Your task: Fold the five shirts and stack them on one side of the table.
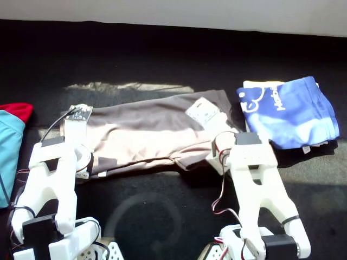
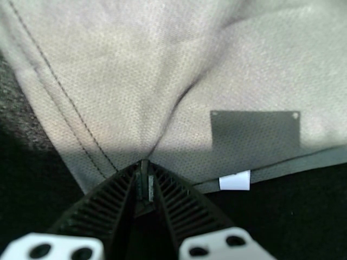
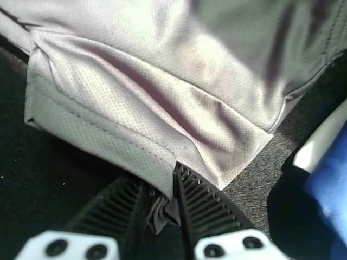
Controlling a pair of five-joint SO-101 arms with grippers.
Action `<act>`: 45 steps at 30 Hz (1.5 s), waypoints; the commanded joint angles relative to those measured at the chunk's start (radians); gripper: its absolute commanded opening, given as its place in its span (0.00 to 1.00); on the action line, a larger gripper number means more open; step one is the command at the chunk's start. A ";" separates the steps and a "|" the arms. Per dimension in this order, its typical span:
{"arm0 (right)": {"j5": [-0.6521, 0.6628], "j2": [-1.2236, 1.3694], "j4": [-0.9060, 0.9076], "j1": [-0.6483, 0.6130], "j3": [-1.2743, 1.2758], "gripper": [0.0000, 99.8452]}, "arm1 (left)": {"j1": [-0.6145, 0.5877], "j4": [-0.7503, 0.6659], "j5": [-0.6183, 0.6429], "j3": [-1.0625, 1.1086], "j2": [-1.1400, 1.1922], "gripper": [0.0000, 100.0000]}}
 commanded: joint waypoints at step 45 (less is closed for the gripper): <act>-0.359 0.639 0.360 -0.111 -1.017 0.01 | 0.007 -0.014 -0.002 0.005 0.005 0.01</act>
